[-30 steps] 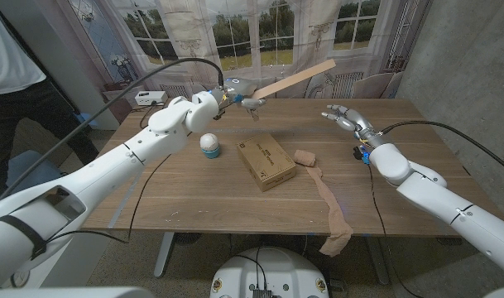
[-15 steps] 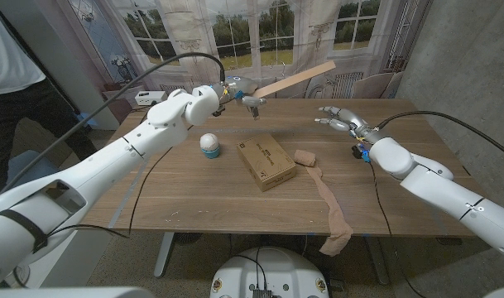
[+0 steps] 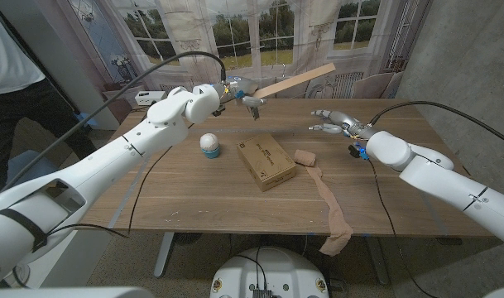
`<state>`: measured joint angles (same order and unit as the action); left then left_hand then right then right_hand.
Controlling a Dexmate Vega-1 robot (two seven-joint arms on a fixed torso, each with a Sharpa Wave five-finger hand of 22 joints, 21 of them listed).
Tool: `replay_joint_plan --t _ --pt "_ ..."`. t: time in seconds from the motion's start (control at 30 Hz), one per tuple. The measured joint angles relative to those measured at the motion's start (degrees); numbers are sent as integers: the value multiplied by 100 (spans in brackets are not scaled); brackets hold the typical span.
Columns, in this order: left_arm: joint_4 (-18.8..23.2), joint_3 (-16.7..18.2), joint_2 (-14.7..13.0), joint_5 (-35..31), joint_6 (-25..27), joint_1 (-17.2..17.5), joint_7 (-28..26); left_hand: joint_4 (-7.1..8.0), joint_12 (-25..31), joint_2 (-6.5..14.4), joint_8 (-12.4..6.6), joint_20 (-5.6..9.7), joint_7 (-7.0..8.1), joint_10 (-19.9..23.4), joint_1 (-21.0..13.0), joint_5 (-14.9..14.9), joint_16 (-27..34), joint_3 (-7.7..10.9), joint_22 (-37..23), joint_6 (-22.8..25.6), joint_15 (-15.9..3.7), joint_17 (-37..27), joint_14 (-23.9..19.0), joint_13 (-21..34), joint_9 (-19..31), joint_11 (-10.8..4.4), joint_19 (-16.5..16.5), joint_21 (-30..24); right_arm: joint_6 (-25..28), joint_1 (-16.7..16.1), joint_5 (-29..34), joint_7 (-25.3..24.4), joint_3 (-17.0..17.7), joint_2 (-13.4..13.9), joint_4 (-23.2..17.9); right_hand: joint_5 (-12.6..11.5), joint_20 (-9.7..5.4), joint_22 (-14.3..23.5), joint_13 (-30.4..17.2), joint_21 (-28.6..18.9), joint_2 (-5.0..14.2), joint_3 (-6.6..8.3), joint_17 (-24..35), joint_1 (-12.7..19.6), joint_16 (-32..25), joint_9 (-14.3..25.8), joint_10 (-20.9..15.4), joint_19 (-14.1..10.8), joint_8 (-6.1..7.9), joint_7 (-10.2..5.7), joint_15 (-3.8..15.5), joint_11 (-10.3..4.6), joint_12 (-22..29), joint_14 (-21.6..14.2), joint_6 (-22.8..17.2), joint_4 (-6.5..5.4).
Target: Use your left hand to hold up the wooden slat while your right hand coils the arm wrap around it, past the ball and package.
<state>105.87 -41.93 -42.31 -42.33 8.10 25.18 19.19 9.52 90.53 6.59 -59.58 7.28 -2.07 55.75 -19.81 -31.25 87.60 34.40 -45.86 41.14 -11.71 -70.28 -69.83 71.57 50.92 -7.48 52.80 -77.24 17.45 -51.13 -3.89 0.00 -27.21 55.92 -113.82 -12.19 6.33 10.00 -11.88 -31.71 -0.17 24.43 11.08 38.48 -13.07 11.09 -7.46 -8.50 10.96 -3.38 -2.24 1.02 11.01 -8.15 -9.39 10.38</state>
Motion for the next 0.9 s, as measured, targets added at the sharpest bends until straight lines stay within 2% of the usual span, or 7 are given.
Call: replay_joint_plan --t 0.17,0.23,0.37,0.6,0.7,0.9 --pt "30 0 -4 9 26 1 69 -2 0 0 -48 0 -12 1 0 32 0 12 23 -12 7 0 -7 0 -27 0 0 -13 364 130 157 175 -151 77 -204 0 -12 0 0 36 34 66 0 193 41 0 -5 -13 0 0 1 -4 0 41 0 19" --pt "37 0 -4 15 32 1 97 -11 0 0 -89 0 -14 3 0 32 0 21 15 -14 7 0 -8 0 -27 -1 0 -13 528 199 250 255 -235 108 -315 0 -30 0 -16 48 45 75 0 282 44 0 10 -31 0 -3 7 -57 1 48 -4 25" --pt "49 0 -5 23 37 1 134 -18 0 0 -89 0 -23 19 0 32 0 28 49 -23 7 0 -8 0 -53 1 0 -13 723 310 381 349 -381 141 -451 0 -30 0 -26 79 26 130 0 441 50 0 49 -31 0 -94 29 -95 1 79 7 44" --pt "62 0 -11 42 52 -12 199 -32 0 -16 -163 0 -24 20 15 66 0 43 48 -24 8 0 -9 0 -79 1 0 -13 1118 505 736 588 -624 150 -608 0 -31 0 -26 121 -1 189 -1 698 88 -1 163 -29 0 -159 51 -165 1 218 70 47" --pt "63 0 -12 47 56 -24 218 28 0 -52 -173 0 -23 20 53 66 0 125 50 -23 8 0 -9 0 -79 2 0 -57 1281 657 935 713 -815 132 -686 0 -66 0 -26 142 -36 189 -16 785 110 -1 194 -6 0 -228 61 -195 1 226 58 47" --pt "64 0 -13 52 57 -41 235 29 0 -23 -188 0 -32 28 127 66 11 124 50 -32 8 -1 -9 0 -105 12 0 -57 1542 857 1302 946 -1074 68 -757 0 -111 -1 -26 185 -77 207 -12 922 111 -1 235 -6 0 -279 93 -237 1 256 110 30"
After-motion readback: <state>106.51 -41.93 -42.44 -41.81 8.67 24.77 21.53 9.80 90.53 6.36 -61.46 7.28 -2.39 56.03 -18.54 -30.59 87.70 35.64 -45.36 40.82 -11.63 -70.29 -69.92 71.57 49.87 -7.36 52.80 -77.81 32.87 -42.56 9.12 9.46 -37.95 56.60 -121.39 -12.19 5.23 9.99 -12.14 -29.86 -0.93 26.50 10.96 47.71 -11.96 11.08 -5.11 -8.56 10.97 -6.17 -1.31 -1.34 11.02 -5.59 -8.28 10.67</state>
